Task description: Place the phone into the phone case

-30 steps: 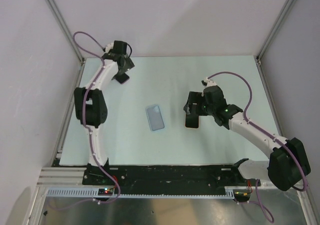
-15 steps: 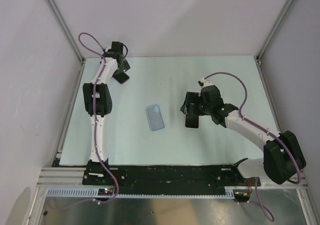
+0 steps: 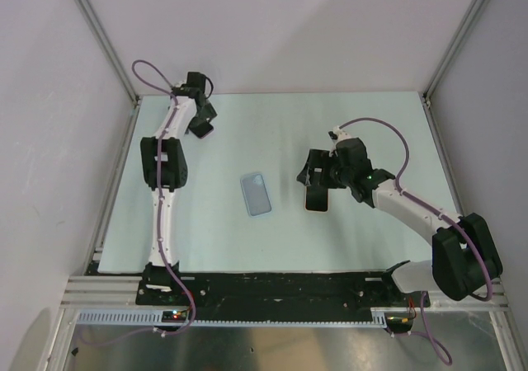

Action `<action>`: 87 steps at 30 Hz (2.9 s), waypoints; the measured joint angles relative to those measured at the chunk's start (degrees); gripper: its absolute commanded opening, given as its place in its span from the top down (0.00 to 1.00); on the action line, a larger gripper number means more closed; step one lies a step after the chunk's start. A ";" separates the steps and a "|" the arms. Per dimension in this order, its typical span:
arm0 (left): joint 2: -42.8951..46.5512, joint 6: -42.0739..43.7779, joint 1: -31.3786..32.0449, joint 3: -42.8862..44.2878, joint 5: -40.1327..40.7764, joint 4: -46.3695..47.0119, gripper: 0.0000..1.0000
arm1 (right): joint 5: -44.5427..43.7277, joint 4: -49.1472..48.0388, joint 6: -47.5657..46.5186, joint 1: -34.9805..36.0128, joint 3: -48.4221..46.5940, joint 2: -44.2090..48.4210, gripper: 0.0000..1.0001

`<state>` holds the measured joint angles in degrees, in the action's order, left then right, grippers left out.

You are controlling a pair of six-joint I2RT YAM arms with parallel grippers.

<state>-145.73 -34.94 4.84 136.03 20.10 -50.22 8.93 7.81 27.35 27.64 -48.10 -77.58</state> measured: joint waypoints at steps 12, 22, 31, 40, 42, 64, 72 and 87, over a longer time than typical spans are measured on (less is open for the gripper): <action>-1.31 -5.90 0.00 0.17 -1.36 -1.99 0.16 | 4.39 -0.09 0.96 -0.02 0.09 0.00 0.00; -1.66 -8.74 0.00 1.84 -2.56 -2.93 0.25 | 6.47 -0.59 1.22 -0.02 0.55 0.04 0.00; -2.27 -9.68 0.00 2.10 -2.78 -3.15 0.34 | 8.57 -1.11 1.57 -0.13 0.74 0.04 0.01; -2.43 -9.81 -0.02 2.10 -3.45 -3.32 0.38 | 9.60 -2.56 1.86 -0.87 0.87 0.02 0.01; -2.43 -9.44 -0.24 2.10 -3.87 -3.39 0.43 | 9.70 -3.54 2.49 -1.22 0.87 -0.15 0.01; -1.31 -2.34 -13.44 5.38 -15.39 7.23 0.61 | 14.05 -14.21 9.20 -0.13 -12.26 -19.61 0.05; -2.82 -7.82 -14.69 6.19 -20.85 18.86 0.70 | 14.53 -16.06 9.77 0.15 -13.57 -22.56 0.09; -10.88 -23.08 -15.47 6.19 -24.48 30.14 0.91 | 16.04 -16.74 10.19 0.11 -13.66 -23.37 0.11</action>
<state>-156.62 -58.02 -10.63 142.21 -4.38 -20.08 24.97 -8.93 37.54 27.75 -61.76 -100.95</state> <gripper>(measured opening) 0.120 0.892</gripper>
